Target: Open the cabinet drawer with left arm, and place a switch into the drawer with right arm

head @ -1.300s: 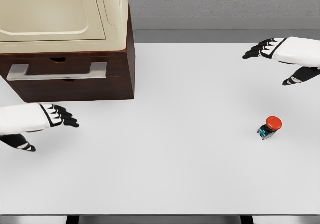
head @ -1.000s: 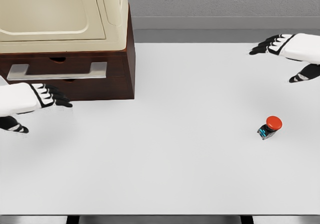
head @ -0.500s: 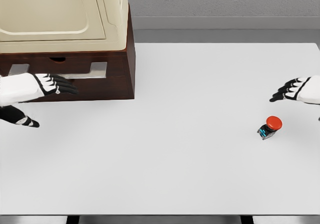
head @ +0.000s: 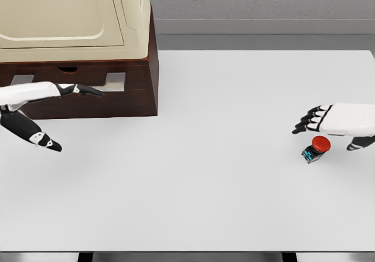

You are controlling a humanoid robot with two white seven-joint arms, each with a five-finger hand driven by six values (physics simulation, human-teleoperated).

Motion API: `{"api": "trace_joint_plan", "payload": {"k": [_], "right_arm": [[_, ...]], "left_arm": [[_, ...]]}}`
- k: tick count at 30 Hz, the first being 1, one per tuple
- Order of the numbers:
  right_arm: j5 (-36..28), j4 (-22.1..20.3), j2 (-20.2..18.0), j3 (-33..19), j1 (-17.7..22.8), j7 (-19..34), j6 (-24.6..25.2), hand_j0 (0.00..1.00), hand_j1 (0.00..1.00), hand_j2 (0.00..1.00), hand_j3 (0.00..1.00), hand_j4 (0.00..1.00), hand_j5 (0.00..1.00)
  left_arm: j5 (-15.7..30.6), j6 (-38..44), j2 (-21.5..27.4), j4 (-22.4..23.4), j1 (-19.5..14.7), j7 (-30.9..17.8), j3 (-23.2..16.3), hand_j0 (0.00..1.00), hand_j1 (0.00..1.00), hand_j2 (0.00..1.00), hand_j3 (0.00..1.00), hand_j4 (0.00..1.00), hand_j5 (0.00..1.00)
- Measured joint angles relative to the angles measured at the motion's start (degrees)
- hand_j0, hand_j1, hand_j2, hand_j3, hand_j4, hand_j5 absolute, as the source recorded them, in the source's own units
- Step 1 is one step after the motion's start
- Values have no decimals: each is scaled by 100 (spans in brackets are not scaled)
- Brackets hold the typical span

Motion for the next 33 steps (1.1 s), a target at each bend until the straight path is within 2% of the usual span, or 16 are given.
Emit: {"api": "trace_joint_plan", "payload": {"k": [10, 18, 33], "right_arm": [[290, 172, 202, 79, 88, 0, 0, 100, 100, 100, 100, 100, 100], [327, 284, 211, 77, 132, 0, 1, 100, 100, 100, 100, 100, 100], [330, 298, 278, 76, 132, 0, 1, 100, 100, 100, 100, 100, 100]], "left_arm": [[-331, 1205, -40, 110, -290, -10, 23, 100, 100, 100, 100, 100, 100], [-389, 1426, -50, 385, -361, -10, 27, 100, 100, 100, 100, 100, 100], [-591, 1751, -277, 603, -308, -10, -19, 100, 100, 100, 100, 100, 100]]}}
